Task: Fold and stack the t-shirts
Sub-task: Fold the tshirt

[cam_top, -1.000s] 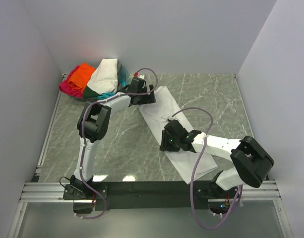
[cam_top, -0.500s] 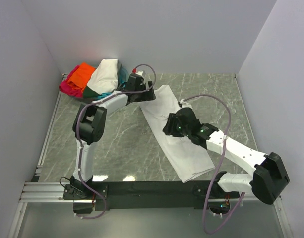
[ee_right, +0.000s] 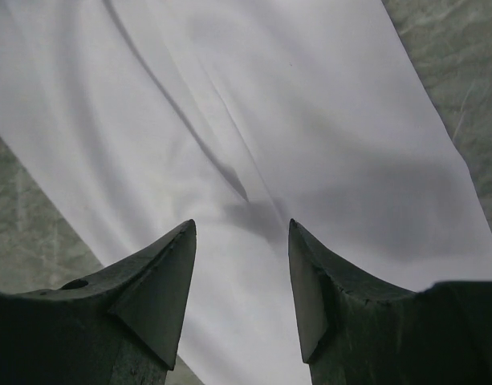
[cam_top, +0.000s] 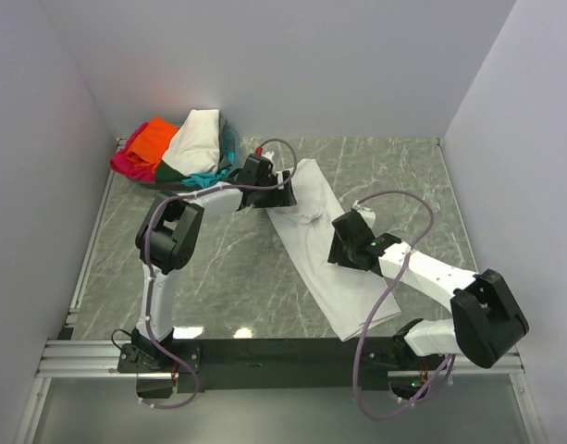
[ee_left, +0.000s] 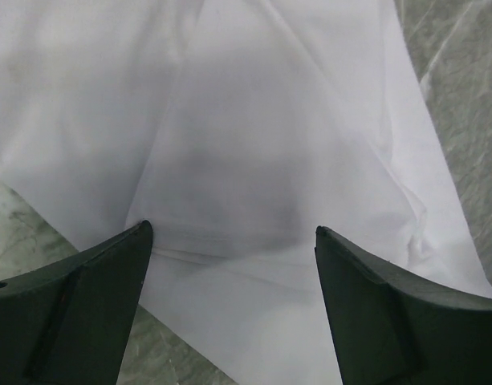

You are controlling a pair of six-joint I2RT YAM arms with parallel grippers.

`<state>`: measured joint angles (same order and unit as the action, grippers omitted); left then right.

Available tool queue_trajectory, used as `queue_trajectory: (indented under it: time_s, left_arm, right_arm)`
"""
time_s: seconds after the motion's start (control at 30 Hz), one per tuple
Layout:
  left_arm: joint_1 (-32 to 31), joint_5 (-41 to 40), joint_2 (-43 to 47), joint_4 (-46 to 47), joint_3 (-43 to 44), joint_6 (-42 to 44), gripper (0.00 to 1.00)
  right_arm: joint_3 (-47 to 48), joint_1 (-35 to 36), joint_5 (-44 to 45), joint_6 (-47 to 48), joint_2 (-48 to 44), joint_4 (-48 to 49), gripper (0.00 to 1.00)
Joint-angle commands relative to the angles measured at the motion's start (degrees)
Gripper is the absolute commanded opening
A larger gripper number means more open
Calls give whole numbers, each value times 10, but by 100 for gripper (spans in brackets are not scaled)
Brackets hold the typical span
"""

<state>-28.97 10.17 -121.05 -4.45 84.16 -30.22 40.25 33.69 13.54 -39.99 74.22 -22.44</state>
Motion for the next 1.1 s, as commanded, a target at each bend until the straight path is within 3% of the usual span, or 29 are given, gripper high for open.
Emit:
queue_trajectory:
  time_s: [0.0,0.47,0.83,1.07]
  left_arm:
    - [0,17,-28,-8,39,-2,88]
    - [44,50,-152,-93,226,15,90]
    - [83,92,-241,-124,369,1,90]
    - [96,96,-266,-123,411,4,91]
  right_arm:
    - [-2,1,20,-23,32,4,57]
    - [53,52,-54,-33,152,35,54]
    - [155,58,-84,-15,248,37,54]
    - [207,58,-101,-6,291,37,54]
